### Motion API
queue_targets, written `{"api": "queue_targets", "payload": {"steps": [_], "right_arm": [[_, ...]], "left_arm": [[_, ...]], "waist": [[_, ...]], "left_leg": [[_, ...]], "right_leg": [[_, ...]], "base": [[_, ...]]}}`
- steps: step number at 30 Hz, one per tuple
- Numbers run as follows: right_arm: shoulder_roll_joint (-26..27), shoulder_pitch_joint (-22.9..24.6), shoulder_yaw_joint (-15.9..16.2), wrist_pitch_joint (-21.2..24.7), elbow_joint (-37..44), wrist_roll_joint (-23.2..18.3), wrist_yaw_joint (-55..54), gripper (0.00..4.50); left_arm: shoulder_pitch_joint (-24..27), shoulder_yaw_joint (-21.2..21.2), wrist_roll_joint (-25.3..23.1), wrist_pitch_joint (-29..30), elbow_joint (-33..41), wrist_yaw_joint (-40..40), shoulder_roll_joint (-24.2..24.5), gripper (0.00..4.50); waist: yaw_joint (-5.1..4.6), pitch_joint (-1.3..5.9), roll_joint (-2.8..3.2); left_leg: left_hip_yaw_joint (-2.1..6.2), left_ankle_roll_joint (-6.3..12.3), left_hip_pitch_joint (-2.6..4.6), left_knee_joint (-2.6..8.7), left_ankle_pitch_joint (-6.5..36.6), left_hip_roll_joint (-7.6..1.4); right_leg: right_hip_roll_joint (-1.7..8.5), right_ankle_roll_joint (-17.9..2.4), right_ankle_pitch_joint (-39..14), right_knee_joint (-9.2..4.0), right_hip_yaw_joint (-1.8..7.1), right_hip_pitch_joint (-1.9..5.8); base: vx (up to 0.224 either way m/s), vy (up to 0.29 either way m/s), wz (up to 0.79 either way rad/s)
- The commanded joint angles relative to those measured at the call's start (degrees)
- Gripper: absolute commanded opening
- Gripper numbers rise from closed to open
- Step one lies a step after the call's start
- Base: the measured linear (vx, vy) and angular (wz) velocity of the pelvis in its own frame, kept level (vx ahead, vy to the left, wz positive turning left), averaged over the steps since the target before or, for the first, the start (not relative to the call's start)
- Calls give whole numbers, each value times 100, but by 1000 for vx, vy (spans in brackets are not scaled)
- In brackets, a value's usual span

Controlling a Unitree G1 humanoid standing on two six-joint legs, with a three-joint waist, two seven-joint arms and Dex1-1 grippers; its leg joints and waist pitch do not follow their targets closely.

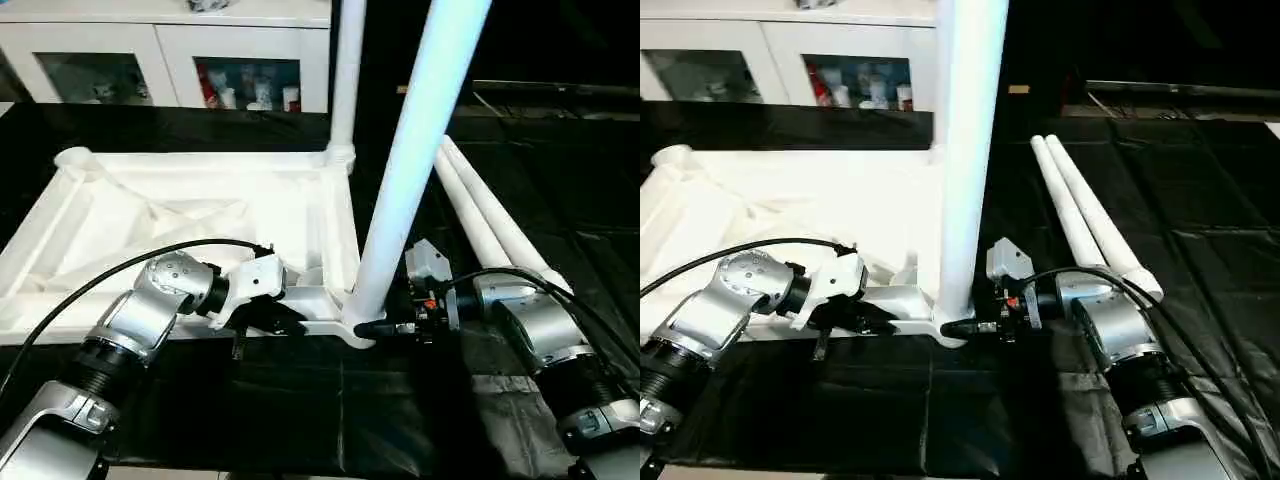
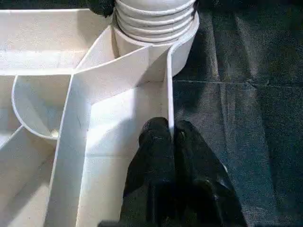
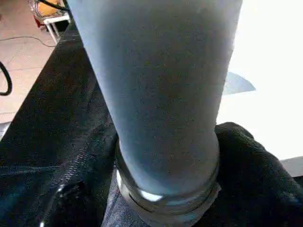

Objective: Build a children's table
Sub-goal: Rotate leg to tighten

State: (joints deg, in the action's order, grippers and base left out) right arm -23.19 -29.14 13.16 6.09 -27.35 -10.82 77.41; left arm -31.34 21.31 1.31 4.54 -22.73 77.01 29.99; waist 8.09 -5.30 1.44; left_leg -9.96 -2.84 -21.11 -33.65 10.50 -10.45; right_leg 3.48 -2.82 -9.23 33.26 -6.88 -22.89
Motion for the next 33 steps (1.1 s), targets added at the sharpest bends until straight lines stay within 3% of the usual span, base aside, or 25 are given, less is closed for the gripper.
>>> {"api": "queue_targets", "payload": {"steps": [1, 9, 14, 15, 16, 19, 22, 23, 27, 29, 30, 31, 33], "right_arm": [[0, -26, 52, -20, 28, 30, 64, 288], [210, 152, -55, 305, 144, -117, -311, 271], [710, 282, -152, 749, 107, 157, -1627, 269], [941, 266, -225, 865, 2, 230, -2130, 269], [1213, 217, -319, 940, -145, 297, -2690, 269], [1697, 105, -508, 1035, -414, 399, -3691, 269], [2068, 21, -646, 1101, -560, 437, -4380, 269], [2235, -47, -702, 1092, -673, 444, -4683, 269], [2616, -222, -840, 953, -941, 593, -5402, 269], [2710, -231, -972, 880, -960, 489, -5477, 269], [2713, -230, -990, 874, -954, 471, -5477, 325], [2713, -227, -1018, 866, -943, 443, -5474, 339], [2705, -225, -1066, 832, -915, 444, -5462, 349]], "left_arm": [[5, 230, -139, -64, -30, 166, 23, 0], [-3, 19, -69, 328, -104, -332, -240, 0], [-37, -334, 152, 1035, -42, -1110, -733, 0], [-61, -450, 193, 1274, -25, -1422, -913, 0], [-118, -560, 171, 1513, -34, -1814, -1112, 0], [-240, -810, 145, 1965, -54, -2568, -1497, 0], [-344, -1007, 110, 2306, -12, -3123, -1824, 0], [-403, -1099, 70, 2432, 4, -3440, -1991, 0], [-479, -1282, -21, 2753, 162, -4185, -2431, 0], [-444, -1235, -82, 2849, 266, -4272, -2482, 0], [-432, -1223, -85, 2854, 284, -4262, -2479, 0], [-410, -1203, -87, 2857, 314, -4237, -2471, 0], [-351, -1129, -103, 2854, 398, -4133, -2404, 0]], "waist": [[-34, 452, -2], [-31, 433, 7], [-71, 388, -11], [-100, 375, -27], [-195, 336, -25], [-347, 276, -41], [-416, 283, -53], [-428, 286, -41], [-520, 303, -20], [-516, 318, -45], [-509, 316, -49], [-499, 319, -43], [-487, 345, -34]], "left_leg": [[117, 456, 87, 368, 830, -386], [114, 434, 104, 375, 915, -388], [140, 234, 122, 413, 1241, -362], [142, 191, 119, 426, 1261, -363], [165, 68, 130, 441, 1502, -348], [196, 1, 221, 421, 2031, -262], [212, 37, 237, 413, 2049, -234], [210, 49, 249, 411, 2040, -235], [254, 62, 176, 474, 2108, -299], [232, 127, 204, 461, 2112, -258], [225, 157, 199, 468, 2056, -256], [222, 181, 199, 472, 2001, -260], [221, 245, 131, 499, 1716, -298]], "right_leg": [[611, -1043, -1416, -335, 414, 310], [607, -1026, -1578, -367, 410, 297], [638, -776, -2410, -474, 392, 297], [639, -748, -2483, -480, 395, 298], [644, -658, -2867, -525, 367, 284], [659, -249, -3856, -722, 258, 264], [657, -73, -3974, -787, 223, 253], [661, -73, -3957, -796, 225, 241], [637, -179, -3414, -732, 211, 293], [657, -212, -3350, -739, 251, 263], [660, -238, -3305, -731, 267, 259], [662, -272, -3246, -719, 276, 255], [668, -427, -2767, -637, 319, 290]], "base": [[0, 0, 0], [0, 0, 0], [0, 0, 0], [0, 0, 0], [0, 0, 0], [0, 0, 0], [0, 0, 0], [0, 0, 0], [0, 0, 0], [0, 0, 0], [0, 0, 0], [0, 0, 0], [0, 0, 0]]}}
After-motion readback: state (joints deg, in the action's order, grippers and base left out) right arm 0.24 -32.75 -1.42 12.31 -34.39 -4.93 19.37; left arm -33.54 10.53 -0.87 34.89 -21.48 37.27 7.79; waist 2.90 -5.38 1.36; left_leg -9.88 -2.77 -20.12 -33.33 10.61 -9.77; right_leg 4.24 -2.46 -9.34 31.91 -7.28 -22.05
